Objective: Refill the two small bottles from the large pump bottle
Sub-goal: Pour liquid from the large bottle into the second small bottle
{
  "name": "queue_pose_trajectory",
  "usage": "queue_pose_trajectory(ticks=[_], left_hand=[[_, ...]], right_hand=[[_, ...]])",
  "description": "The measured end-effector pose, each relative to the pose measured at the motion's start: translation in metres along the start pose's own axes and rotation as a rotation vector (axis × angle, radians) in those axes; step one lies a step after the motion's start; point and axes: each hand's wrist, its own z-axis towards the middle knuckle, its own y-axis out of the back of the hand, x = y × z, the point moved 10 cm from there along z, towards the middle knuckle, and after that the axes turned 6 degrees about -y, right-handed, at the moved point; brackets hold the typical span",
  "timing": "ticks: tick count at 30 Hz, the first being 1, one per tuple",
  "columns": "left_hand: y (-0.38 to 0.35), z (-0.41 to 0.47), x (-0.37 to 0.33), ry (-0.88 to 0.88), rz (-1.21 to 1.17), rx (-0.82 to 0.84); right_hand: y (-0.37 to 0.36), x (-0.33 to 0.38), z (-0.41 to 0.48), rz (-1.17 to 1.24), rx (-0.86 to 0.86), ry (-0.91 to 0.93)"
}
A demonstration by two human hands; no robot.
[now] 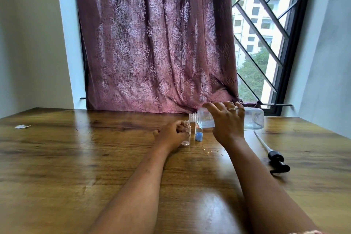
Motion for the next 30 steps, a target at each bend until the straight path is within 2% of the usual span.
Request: queue_pose_trajectory(ticks=[30], left_hand=[[-0.0042,0.0026,0.0032,-0.014,-0.012,0.013]], right_hand=[[0.001,0.0013,0.0001,-0.002,0.073,0.002]])
